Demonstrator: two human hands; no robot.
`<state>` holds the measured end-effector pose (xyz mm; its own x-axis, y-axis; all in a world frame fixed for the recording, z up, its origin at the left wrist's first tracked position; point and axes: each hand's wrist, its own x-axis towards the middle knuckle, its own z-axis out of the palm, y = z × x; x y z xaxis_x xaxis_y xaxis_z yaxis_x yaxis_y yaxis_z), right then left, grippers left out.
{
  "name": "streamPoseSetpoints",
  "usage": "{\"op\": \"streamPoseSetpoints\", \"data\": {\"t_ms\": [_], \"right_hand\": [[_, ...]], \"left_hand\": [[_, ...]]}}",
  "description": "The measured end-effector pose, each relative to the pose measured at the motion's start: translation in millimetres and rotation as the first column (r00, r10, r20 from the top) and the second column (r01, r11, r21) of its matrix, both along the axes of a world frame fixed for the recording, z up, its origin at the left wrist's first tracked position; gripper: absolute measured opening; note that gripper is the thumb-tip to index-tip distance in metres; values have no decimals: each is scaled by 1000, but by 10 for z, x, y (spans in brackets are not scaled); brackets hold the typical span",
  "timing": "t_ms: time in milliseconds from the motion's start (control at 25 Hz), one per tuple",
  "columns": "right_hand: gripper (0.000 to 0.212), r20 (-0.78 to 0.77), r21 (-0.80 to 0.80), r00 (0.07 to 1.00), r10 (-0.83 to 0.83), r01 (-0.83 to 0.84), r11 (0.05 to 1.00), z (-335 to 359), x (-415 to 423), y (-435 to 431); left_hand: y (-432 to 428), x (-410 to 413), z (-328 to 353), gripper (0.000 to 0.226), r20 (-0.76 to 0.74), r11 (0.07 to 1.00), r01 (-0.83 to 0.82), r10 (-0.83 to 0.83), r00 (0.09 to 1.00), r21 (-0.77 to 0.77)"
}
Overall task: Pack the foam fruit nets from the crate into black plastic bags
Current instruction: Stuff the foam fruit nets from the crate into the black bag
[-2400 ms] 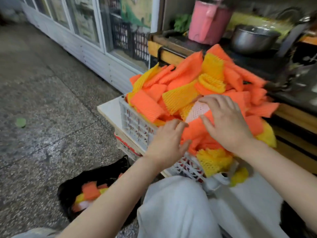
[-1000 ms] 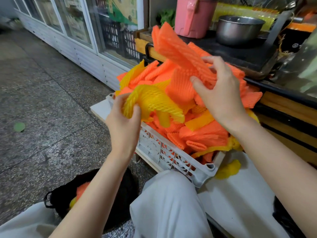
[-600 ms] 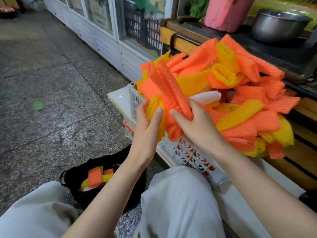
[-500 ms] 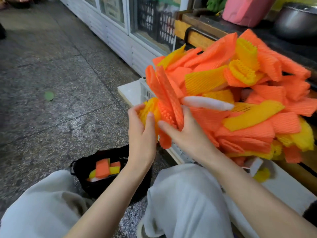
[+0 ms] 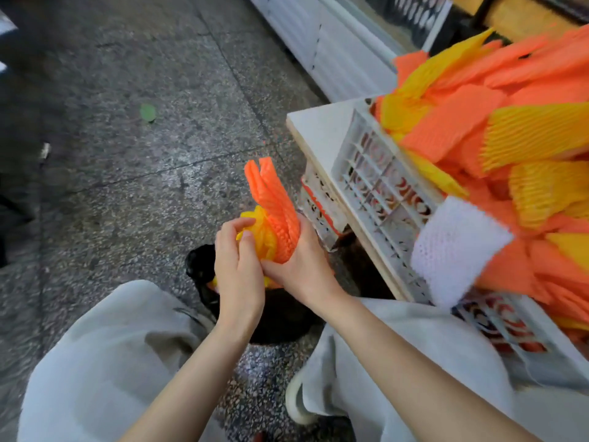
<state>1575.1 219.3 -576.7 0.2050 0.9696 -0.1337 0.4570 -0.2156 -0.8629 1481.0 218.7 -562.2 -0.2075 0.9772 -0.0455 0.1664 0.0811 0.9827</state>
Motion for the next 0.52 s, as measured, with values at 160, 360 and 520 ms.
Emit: {"op": "streamPoseSetpoints", "data": {"t_ms": [160, 360, 520], "right_hand": [[73, 82, -81, 997, 8, -1, 997, -385, 81, 193], [58, 90, -153, 994, -59, 72, 986, -851, 230, 393], [56, 111, -243, 994, -17, 43, 969, -1078, 269, 527]], "left_hand": [[186, -78, -492, 11, 5, 976, 30, -30, 1000, -217], [489, -159, -1026, 13, -67, 953, 173, -195, 978, -250], [737, -542, -1340, 27, -509, 986, 101, -155, 847, -132]]}}
